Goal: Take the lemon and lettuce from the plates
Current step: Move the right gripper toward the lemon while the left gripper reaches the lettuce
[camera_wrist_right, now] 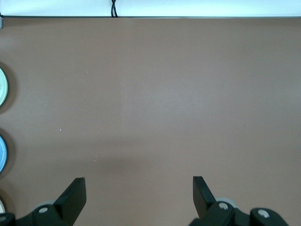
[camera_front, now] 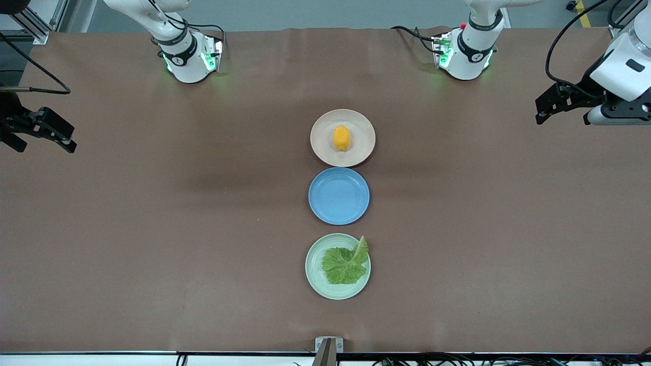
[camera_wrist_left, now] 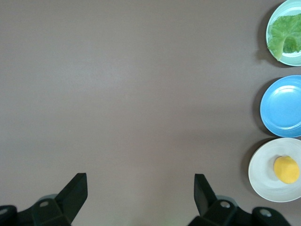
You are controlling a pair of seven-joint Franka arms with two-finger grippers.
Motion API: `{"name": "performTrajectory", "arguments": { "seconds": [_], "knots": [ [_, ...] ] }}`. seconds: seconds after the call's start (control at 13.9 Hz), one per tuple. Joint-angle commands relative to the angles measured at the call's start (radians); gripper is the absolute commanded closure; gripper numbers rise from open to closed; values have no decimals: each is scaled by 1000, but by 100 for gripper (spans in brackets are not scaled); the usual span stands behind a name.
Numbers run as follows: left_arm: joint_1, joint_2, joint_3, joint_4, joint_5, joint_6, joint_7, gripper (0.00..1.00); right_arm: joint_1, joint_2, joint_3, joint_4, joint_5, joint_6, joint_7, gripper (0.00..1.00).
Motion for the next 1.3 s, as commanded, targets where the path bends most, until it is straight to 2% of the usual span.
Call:
{"name": "performTrajectory", "arguments": {
  "seconds": [0.0, 0.14, 0.29, 0.43, 0.58, 0.72, 0.86, 0.94, 1.08, 1.22],
  "knots": [
    [3, 8, -3, 23, -12, -17, 17, 0, -12, -18, 9, -12, 8, -6, -12, 0],
    [-8, 35, -11, 55, -9, -17, 6, 0, -12, -18, 9, -12, 10, -6, -14, 0],
    [-22, 144, -40, 142, -7, -17, 2, 0, -9, -18, 12, -12, 10, -9, -12, 0],
    [-68, 243, -72, 169, -9, 8, -7, 0, 13, -18, 22, -11, 10, -38, 1, 0],
    [-163, 329, -75, 183, 38, 108, -30, 0, 78, -18, 35, -15, 10, -75, 26, 0],
    [-259, 418, -74, 187, 114, 207, -73, 0, 195, -15, 45, -23, 11, -81, 229, 0],
    [-313, 512, -74, 193, 118, 343, -137, 0, 344, -4, 43, -35, 11, -63, 435, 0],
    [-353, 567, -72, 196, 120, 429, -170, 0, 410, 8, 43, -54, 11, -33, 504, 0],
    [-430, 697, -63, 232, 128, 617, -245, 0, 527, 14, 45, -162, 14, 87, 610, 0],
    [-464, 797, -60, 270, 195, 745, -251, 5, 589, 23, 45, -260, 68, 200, 659, 0]
  ]
}}
